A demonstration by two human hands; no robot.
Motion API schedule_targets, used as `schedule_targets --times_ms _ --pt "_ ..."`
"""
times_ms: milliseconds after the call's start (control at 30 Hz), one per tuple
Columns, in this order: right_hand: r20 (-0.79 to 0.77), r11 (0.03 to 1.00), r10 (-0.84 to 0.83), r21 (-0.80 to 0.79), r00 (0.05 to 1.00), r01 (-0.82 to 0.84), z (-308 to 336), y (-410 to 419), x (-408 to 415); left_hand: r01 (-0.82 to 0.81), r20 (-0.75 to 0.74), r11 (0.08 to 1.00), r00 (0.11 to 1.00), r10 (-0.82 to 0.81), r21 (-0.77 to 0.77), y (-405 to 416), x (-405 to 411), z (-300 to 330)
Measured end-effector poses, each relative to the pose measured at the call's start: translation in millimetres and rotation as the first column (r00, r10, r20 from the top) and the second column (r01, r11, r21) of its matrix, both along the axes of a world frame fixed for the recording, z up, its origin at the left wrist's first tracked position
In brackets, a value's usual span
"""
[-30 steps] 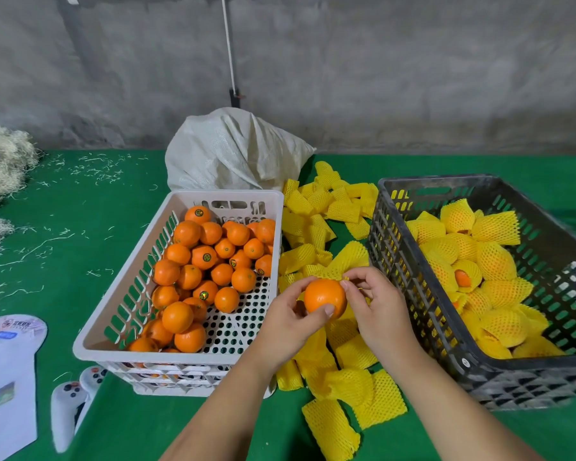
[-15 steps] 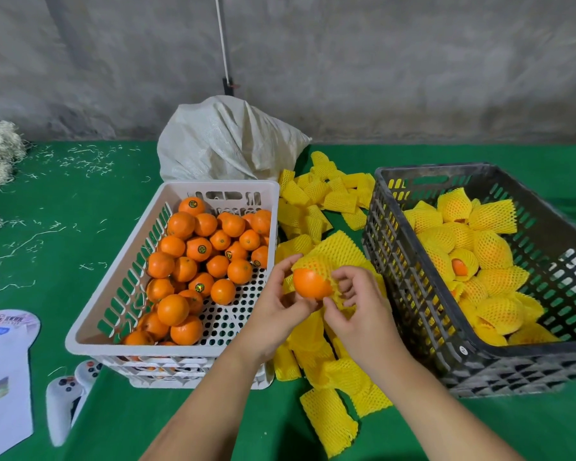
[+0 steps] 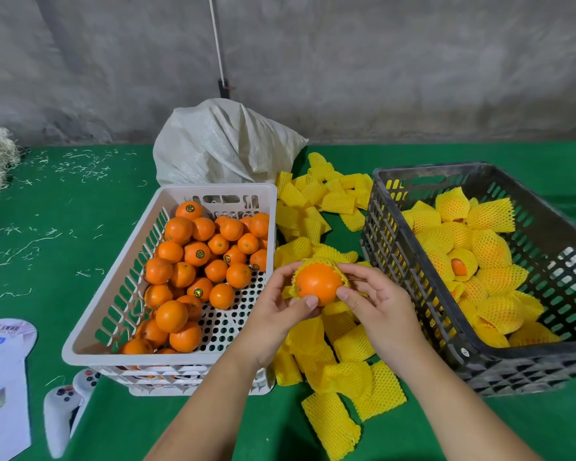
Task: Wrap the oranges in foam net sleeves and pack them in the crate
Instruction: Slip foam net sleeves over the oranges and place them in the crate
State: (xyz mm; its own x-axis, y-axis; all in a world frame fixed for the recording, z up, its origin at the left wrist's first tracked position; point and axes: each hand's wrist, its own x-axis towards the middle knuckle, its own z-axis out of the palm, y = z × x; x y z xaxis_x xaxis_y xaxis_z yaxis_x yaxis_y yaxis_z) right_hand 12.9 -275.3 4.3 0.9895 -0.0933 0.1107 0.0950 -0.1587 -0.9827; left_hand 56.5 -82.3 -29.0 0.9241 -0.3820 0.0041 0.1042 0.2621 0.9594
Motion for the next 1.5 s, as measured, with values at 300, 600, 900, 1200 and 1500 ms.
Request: schedule_targets --times_ms 300,600,900,1200,1500 --pt "0.257 0.922 -0.186 -0.287 0.948 0.258 8.4 15.8 1.3 -0.184 0.099 0.978 0.98 0.174 0.099 -8.3 2.6 -15.9" --pt "0.573 0.765 0.018 -0.536 0.819 0.358 13.7 30.1 -1.8 -0.119 0.2 0.974 0.977 0.08 0.191 -9.3 -2.1 -9.4" --pt "0.316 0.797 -0.124 -0.533 0.941 0.284 13.7 17.2 -4.9 -0.232 0.197 0.96 0.96 0.2 0.155 -10.9 -6.2 -10.1" --pt "0.113 0.702 -0.246 -0.664 0.963 0.257 -5.6 -1.2 4.3 -0.278 0.296 0.921 0.935 0.194 0.273 -12.0 -8.9 -13.2" --pt "0.303 0.812 -0.13 -0.514 0.944 0.277 -3.8 21.8 -18.4 -0.369 0.281 0.91 0.908 0.311 0.186 -16.7 -5.0 -12.6"
